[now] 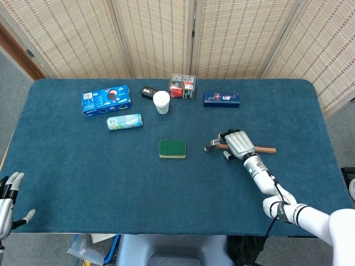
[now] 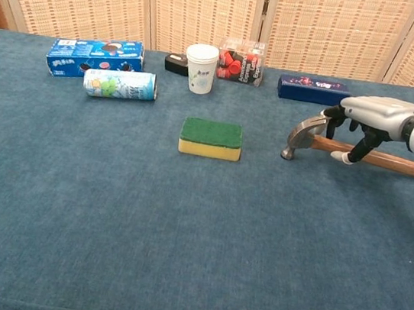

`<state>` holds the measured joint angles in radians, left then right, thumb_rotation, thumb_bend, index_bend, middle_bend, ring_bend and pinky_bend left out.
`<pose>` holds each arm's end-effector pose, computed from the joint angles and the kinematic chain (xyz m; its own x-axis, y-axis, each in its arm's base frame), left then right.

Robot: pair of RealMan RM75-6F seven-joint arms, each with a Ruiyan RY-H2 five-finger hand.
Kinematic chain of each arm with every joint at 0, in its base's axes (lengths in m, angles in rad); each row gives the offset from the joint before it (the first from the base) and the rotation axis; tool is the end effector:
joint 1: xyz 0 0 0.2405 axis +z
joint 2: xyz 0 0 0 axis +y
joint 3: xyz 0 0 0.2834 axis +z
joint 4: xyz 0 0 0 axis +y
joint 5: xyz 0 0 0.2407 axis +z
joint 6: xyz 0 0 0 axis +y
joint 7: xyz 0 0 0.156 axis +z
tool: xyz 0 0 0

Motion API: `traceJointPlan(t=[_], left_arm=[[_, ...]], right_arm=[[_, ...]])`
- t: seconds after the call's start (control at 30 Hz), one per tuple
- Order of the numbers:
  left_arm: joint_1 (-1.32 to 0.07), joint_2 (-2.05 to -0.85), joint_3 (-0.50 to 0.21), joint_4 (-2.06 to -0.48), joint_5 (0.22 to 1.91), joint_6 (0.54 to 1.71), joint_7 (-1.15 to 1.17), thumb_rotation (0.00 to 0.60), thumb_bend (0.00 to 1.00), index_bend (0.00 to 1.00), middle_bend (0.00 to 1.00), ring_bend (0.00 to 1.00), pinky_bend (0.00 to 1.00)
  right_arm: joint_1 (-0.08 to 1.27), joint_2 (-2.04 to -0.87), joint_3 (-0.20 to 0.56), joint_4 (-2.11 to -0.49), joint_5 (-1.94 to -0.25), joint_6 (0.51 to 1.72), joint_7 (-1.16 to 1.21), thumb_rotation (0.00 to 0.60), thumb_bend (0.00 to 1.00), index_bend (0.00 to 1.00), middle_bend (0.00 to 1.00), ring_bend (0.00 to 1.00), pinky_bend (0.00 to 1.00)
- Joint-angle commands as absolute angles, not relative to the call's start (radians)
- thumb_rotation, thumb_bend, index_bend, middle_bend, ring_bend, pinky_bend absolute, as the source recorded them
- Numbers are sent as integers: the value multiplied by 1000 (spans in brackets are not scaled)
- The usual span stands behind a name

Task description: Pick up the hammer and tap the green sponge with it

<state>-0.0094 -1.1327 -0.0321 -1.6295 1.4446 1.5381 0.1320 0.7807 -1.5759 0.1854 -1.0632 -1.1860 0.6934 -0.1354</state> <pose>-0.3622 0.1659 0.1443 0.4850 0.0121 0.8744 0.8680 0.1146 -0.4831 -0.2457 -0.4483 -0.0369 0.5577 -0.3309 0.7612 -0.8272 -0.2977 0.4766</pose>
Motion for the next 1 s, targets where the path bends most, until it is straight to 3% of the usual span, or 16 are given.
traceJointPlan(t=[0.03, 1.0], left_arm=[[-8, -1133, -32, -1628, 1443, 1538, 132, 600, 176, 0, 0, 0, 0], [-5, -1138, -32, -1629, 1432, 1524, 135, 600, 175, 0, 0, 0, 0]], right_arm=[[786, -1590, 179, -1043, -1192, 688, -117, 600, 387, 288, 368, 216, 246], [800, -1611, 165, -1003, -1171, 637, -61, 600, 459, 359, 448, 255, 252]])
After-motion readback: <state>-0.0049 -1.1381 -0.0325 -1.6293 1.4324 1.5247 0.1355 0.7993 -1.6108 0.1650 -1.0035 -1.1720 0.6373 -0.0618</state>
